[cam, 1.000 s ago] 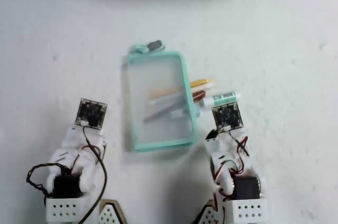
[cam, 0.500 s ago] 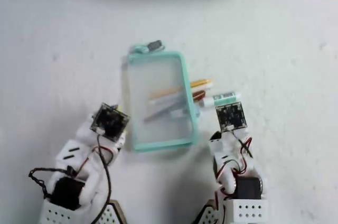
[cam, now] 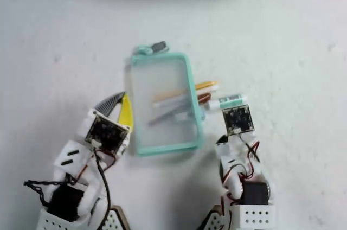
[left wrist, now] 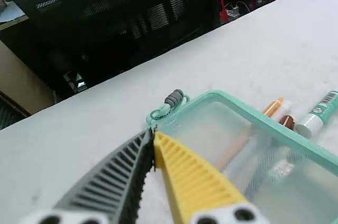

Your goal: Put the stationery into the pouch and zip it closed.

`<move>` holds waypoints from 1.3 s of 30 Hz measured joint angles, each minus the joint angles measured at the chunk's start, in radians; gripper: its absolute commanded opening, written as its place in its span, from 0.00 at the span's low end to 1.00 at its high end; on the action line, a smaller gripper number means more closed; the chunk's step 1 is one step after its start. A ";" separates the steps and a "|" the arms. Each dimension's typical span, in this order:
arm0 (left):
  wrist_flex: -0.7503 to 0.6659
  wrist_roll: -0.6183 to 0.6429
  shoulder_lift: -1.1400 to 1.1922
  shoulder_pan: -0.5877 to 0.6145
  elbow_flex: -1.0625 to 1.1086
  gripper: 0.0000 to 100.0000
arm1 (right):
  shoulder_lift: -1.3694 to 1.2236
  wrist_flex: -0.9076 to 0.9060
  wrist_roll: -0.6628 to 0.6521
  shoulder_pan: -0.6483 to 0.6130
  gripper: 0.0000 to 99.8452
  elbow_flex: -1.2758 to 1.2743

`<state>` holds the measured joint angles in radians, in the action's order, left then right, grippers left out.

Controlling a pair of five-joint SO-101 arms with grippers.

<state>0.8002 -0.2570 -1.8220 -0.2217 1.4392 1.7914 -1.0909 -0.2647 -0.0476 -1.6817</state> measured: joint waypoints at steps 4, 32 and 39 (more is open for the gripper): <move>-0.031 0.006 0.002 0.087 0.044 0.03 | 0.000 0.000 0.000 0.000 0.02 0.000; -0.025 0.043 0.394 0.153 -0.129 0.05 | 0.000 0.000 0.000 0.000 0.02 0.000; -0.040 0.043 0.927 0.155 -0.311 0.06 | 0.000 0.000 0.000 0.000 0.02 0.000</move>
<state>0.7603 -0.2140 -0.8953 -0.0667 1.1278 1.7914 -1.0909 -0.2647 -0.0476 -1.6817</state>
